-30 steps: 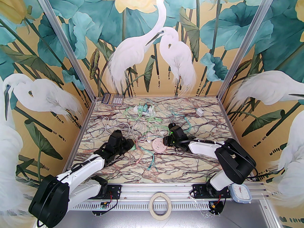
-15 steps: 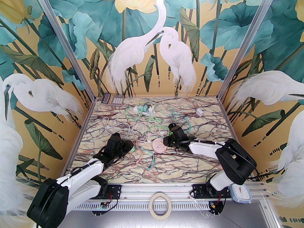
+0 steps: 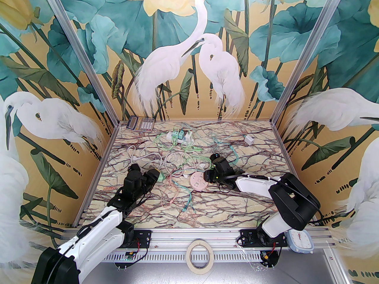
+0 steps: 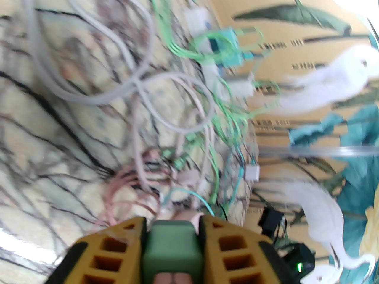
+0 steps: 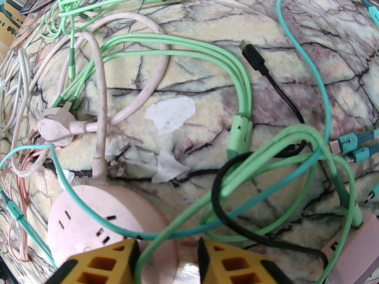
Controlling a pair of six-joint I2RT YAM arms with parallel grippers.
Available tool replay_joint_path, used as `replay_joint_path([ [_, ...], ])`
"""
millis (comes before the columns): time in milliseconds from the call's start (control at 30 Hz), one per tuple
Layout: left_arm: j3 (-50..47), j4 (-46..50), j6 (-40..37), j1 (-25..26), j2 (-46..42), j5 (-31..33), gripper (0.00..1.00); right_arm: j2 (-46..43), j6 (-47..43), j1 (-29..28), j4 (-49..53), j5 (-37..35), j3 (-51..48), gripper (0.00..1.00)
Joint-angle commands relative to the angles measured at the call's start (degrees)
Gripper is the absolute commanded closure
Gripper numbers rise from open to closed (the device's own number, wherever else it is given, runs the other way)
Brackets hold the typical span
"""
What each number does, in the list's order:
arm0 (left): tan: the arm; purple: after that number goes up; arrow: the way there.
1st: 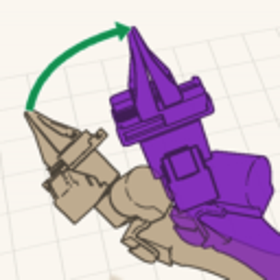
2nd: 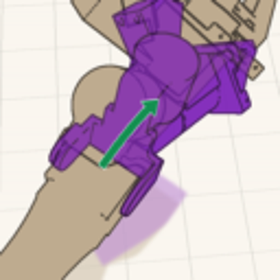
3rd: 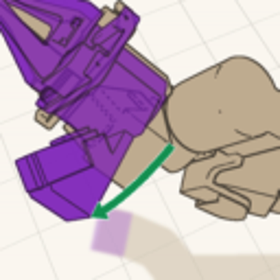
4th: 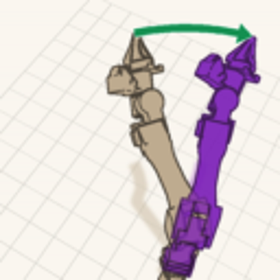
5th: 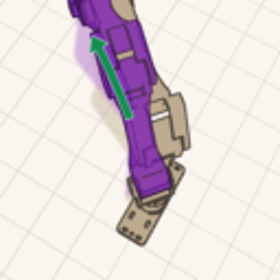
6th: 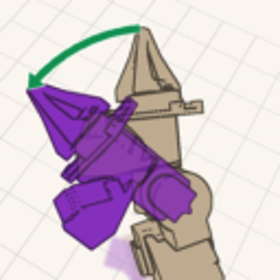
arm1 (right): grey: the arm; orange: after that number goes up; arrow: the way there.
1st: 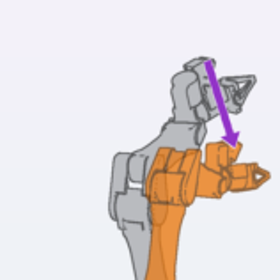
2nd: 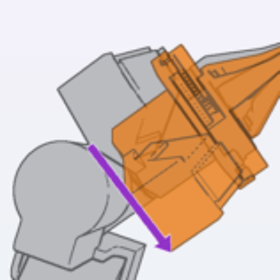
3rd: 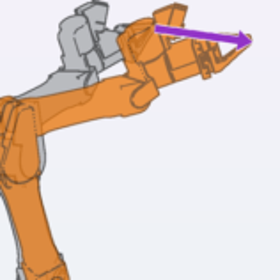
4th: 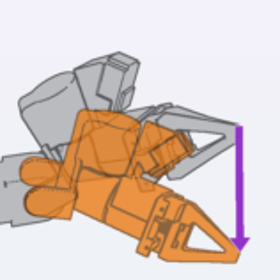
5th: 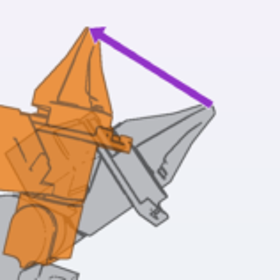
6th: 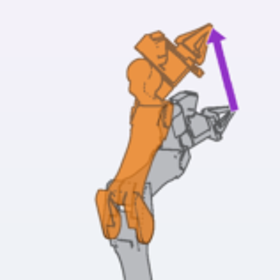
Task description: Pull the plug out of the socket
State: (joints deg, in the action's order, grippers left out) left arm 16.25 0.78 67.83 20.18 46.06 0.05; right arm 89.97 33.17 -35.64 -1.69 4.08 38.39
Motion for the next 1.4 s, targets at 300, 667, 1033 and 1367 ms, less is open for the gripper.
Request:
replay_joint_path([
  [300, 0.49, 6.17, 2.49, -0.53, 5.71, 4.9, 0.51, 0.54, -0.91, 0.06, 6.56, -1.79, -2.06, 0.59],
  [667, 8.15, 15.09, -4.05, -0.41, 5.91, -0.26, 0.06, -1.76, -1.68, 0.11, 5.41, -1.7, -3.0, 0.51],
  [1033, 14.94, 16.63, -9.77, -0.33, 7.01, -7.81, 0.01, -8.97, -2.21, 0.13, 0.07, -2.32, -7.18, 0.35],
  [1367, 16.12, 15.71, -2.6, -0.35, 16.54, -14.69, 0.01, -10.86, -2.13, 0.06, 0.96, -3.02, -7.63, 0.34],
])
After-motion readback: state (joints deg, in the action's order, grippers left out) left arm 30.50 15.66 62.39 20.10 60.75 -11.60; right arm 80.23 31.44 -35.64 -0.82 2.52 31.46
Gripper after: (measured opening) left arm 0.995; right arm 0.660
